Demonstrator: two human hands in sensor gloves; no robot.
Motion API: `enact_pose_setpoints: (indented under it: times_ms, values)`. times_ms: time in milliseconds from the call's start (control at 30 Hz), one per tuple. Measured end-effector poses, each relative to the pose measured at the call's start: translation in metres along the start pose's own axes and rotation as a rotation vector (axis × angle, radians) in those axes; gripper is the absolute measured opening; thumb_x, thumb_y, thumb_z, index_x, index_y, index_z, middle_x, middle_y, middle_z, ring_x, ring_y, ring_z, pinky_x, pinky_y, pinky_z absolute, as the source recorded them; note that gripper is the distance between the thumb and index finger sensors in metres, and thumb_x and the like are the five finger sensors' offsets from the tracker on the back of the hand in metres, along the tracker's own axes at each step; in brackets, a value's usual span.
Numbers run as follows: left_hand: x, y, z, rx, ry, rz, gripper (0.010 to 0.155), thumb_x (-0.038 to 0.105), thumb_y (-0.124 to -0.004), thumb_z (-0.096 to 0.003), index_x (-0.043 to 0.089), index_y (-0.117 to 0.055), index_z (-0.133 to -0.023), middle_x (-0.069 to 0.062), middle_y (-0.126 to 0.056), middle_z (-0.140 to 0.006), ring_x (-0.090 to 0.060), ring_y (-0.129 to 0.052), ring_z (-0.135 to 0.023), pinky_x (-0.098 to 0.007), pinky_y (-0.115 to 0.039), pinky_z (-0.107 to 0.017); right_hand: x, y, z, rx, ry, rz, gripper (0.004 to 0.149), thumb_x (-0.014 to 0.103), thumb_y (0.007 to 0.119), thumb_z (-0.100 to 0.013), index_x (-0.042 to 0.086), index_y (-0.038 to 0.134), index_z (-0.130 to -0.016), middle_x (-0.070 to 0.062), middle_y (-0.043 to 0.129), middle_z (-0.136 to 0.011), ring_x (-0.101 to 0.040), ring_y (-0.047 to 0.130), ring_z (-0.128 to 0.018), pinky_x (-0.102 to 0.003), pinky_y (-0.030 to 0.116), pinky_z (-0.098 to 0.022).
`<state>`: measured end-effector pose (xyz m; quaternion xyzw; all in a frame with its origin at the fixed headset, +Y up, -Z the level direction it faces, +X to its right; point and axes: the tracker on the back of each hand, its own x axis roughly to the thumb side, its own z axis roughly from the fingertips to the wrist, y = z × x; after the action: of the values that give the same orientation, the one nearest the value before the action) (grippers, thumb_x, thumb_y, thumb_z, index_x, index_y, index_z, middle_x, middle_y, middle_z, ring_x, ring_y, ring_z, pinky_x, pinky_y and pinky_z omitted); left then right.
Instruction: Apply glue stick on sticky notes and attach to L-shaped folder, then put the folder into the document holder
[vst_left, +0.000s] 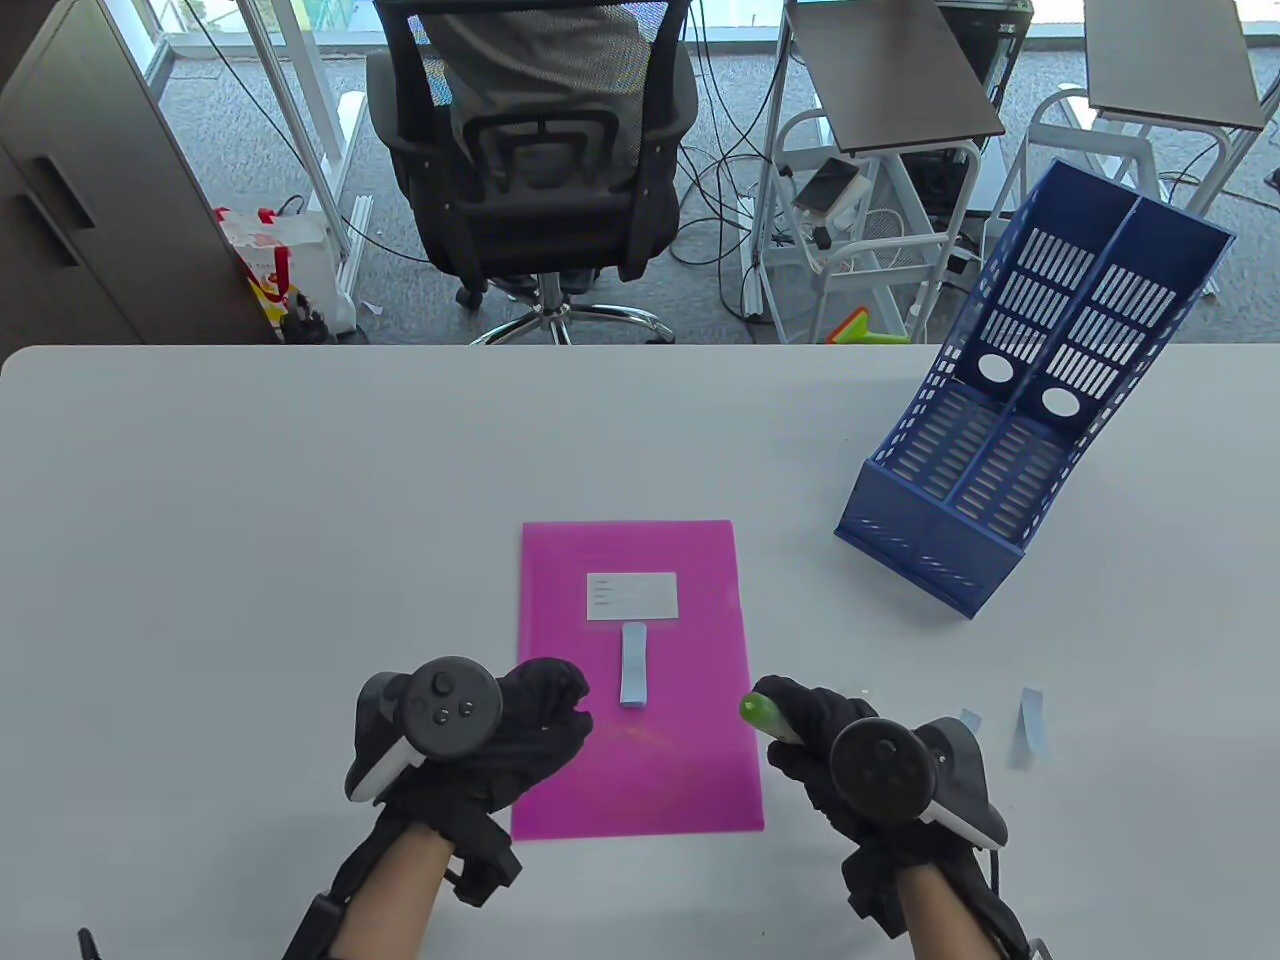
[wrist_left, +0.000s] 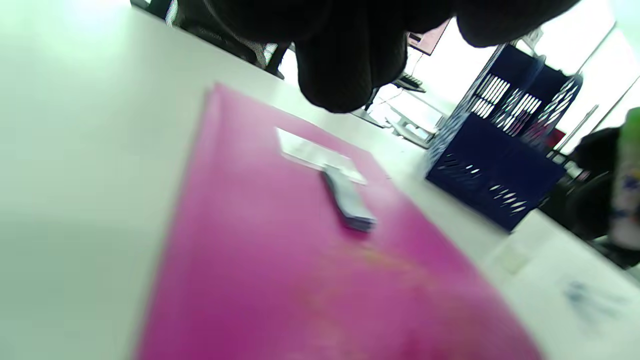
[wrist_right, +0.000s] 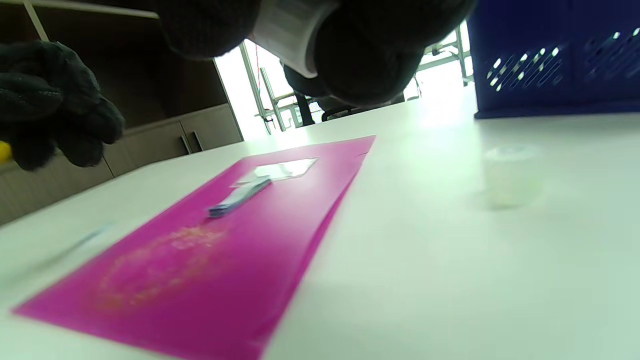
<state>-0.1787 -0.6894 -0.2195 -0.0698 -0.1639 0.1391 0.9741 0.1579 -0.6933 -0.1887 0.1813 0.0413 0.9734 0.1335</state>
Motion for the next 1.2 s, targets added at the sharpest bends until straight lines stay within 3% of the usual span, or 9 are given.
enact_pose_setpoints:
  times_ms: [67, 167, 267, 400, 667, 800, 1200]
  values:
    - [-0.003, -0.006, 0.005, -0.055, 0.056, -0.265, 0.042, 0.045, -0.073, -0.0471, 0.038, -0.064, -0.087, 0.008, -0.083, -0.097, -0.010, -0.095, -0.073, -0.024, -0.083, -0.041, 0.002, 0.000, -0.001, 0.069, 0.016, 0.080, 0.061, 0.038, 0.071, -0.055, 0.028, 0.051, -0.112, -0.011, 0.084, -0.090, -0.028, 0.089, -0.057, -0.028, 0.080, -0.037]
    - [-0.014, -0.017, 0.012, -0.158, 0.140, -0.491, 0.047, 0.050, -0.073, -0.0460, 0.039, -0.062, -0.090, 0.008, -0.078, -0.102, -0.009, -0.093, -0.078, -0.024, -0.083, -0.042, 0.006, 0.000, 0.000, 0.110, 0.022, 0.104, 0.062, 0.039, 0.070, -0.056, 0.024, 0.053, -0.113, -0.010, 0.086, -0.087, -0.026, 0.089, -0.053, -0.027, 0.080, -0.036]
    - [-0.028, -0.026, 0.019, -0.240, 0.215, -0.568, 0.057, 0.056, -0.075, -0.0443, 0.037, -0.059, -0.095, 0.005, -0.071, -0.106, -0.010, -0.090, -0.081, -0.026, -0.083, -0.044, 0.011, 0.000, 0.000, 0.126, 0.008, 0.092, 0.062, 0.040, 0.069, -0.057, 0.021, 0.054, -0.114, -0.008, 0.087, -0.083, -0.024, 0.088, -0.051, -0.028, 0.079, -0.035]
    - [-0.042, -0.038, 0.024, -0.255, 0.264, -0.659, 0.065, 0.060, -0.077, -0.0412, 0.033, -0.056, -0.097, 0.005, -0.069, -0.107, -0.008, -0.090, -0.080, -0.025, -0.083, -0.043, 0.013, 0.001, -0.001, 0.131, -0.007, 0.088, 0.061, 0.040, 0.068, -0.057, 0.021, 0.054, -0.114, -0.007, 0.087, -0.081, -0.023, 0.087, -0.050, -0.029, 0.079, -0.036]
    - [-0.049, -0.044, 0.022, -0.240, 0.323, -0.789, 0.060, 0.060, -0.079, -0.0387, 0.039, -0.055, -0.090, 0.011, -0.069, -0.102, -0.004, -0.089, -0.077, -0.024, -0.083, -0.046, 0.014, 0.004, -0.003, 0.118, -0.006, 0.091, 0.060, 0.040, 0.067, -0.057, 0.022, 0.054, -0.114, -0.006, 0.085, -0.082, -0.024, 0.087, -0.054, -0.032, 0.080, -0.039]
    - [-0.049, -0.046, 0.021, -0.183, 0.326, -0.785, 0.055, 0.058, -0.078, -0.0399, 0.039, -0.058, -0.087, 0.012, -0.072, -0.099, -0.005, -0.091, -0.073, -0.025, -0.083, -0.046, 0.009, 0.003, -0.002, 0.108, 0.012, 0.068, 0.060, 0.040, 0.067, -0.057, 0.022, 0.054, -0.114, -0.006, 0.085, -0.082, -0.024, 0.087, -0.055, -0.033, 0.080, -0.040]
    - [-0.052, -0.049, 0.019, -0.162, 0.341, -0.783, 0.046, 0.053, -0.072, -0.0454, 0.043, -0.063, -0.090, 0.011, -0.079, -0.095, -0.005, -0.095, -0.069, -0.024, -0.084, -0.044, 0.007, 0.003, -0.001, 0.108, 0.014, 0.051, 0.060, 0.040, 0.067, -0.057, 0.022, 0.054, -0.113, -0.006, 0.085, -0.083, -0.025, 0.087, -0.056, -0.034, 0.080, -0.042]
